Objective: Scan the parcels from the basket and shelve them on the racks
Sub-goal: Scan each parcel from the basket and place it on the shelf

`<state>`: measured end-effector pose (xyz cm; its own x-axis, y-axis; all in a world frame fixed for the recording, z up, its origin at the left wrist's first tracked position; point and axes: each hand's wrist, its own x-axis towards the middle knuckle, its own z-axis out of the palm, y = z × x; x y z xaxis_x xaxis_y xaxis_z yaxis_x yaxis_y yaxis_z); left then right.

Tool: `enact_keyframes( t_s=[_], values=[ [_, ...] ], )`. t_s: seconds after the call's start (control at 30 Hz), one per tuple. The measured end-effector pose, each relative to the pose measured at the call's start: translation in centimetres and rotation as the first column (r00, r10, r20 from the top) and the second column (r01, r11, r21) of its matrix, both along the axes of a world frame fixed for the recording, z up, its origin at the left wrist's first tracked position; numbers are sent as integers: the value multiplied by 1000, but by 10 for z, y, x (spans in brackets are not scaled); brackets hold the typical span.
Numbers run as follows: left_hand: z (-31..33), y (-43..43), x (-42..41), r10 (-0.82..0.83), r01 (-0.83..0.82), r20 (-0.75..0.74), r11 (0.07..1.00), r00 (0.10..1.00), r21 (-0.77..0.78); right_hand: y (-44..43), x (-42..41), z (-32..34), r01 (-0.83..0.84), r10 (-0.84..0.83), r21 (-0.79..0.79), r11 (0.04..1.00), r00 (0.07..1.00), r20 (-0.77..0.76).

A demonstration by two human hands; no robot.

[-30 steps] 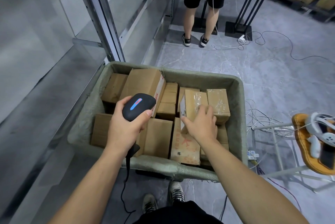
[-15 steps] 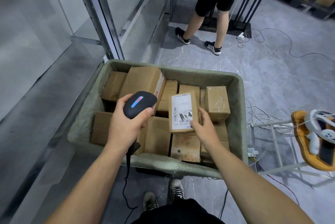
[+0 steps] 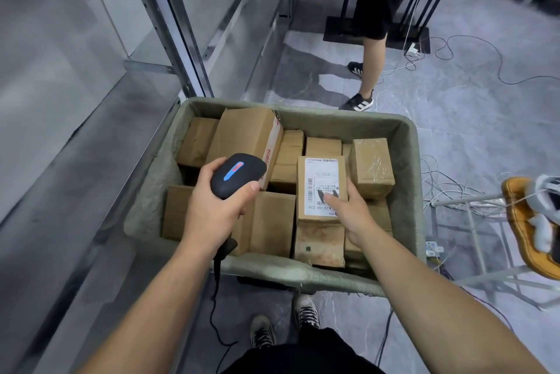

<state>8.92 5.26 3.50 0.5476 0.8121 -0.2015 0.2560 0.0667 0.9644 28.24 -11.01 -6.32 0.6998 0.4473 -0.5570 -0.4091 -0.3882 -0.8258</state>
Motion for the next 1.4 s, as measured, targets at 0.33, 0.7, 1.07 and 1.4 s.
enact_keyframes(
  t_s=[0.33, 0.7, 1.07, 1.4],
  values=[
    [3, 3, -8, -118, 120, -28, 989, 993, 87, 14, 12, 46, -178, 194, -87, 980, 953, 234],
    [12, -6, -34, -341, 362, -128, 904, 931, 229, 38, 28, 124, -322, 592, -515, 794, 604, 534],
    [28, -43, -66, -247, 293, -189, 913, 951, 284, 45, 19, 132, -402, 659, -522, 752, 478, 581],
    [52, -122, -103, 27, -3, -68, 944, 997, 330, 17, -13, 152, -524, 613, -371, 766, 424, 666]
  ],
)
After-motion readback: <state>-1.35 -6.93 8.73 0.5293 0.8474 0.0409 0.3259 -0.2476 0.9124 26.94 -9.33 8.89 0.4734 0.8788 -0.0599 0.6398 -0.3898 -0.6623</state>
